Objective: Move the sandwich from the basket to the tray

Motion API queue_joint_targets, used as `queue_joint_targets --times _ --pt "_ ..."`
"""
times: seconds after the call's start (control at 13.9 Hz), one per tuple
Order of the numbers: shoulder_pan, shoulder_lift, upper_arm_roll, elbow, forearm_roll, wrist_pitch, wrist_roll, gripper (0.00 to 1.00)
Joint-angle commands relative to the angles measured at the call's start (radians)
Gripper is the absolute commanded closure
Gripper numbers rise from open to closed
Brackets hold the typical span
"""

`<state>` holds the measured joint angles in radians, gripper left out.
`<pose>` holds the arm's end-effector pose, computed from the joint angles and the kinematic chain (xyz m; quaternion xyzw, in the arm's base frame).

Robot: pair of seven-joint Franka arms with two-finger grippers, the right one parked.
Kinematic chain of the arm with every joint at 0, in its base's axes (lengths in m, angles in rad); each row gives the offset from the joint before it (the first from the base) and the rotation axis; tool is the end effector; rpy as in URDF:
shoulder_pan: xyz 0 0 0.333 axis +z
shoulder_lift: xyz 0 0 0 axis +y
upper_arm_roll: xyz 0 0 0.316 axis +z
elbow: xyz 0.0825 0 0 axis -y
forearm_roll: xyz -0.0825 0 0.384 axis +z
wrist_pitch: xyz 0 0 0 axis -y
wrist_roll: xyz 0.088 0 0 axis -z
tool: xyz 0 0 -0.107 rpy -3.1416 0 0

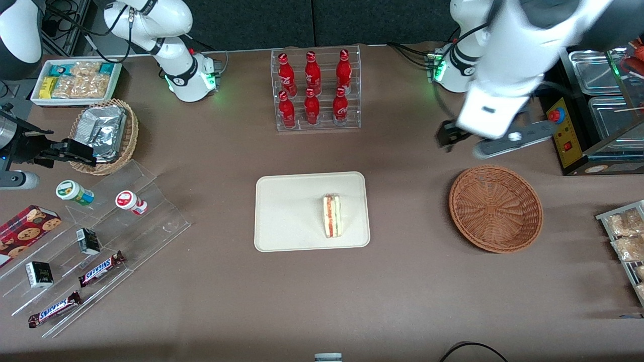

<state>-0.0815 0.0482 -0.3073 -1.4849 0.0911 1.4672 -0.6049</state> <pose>0.5223 -0.1977 0.6306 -0.9926 -0.1109 0.0098 0.0487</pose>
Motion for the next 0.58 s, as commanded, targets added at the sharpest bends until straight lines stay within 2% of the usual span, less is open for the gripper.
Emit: queue_joint_targets --times 0.0,0.14,0.5 --pt "-0.003 -0.085 0.112 -0.018 -0.071 -0.076 0.199 0.01" --pt "-0.003 -0.116 0.189 -0.025 -0.105 -0.102 0.321 0.01" --pt "-0.003 -0.186 0.284 -0.060 -0.103 -0.134 0.493 0.01"
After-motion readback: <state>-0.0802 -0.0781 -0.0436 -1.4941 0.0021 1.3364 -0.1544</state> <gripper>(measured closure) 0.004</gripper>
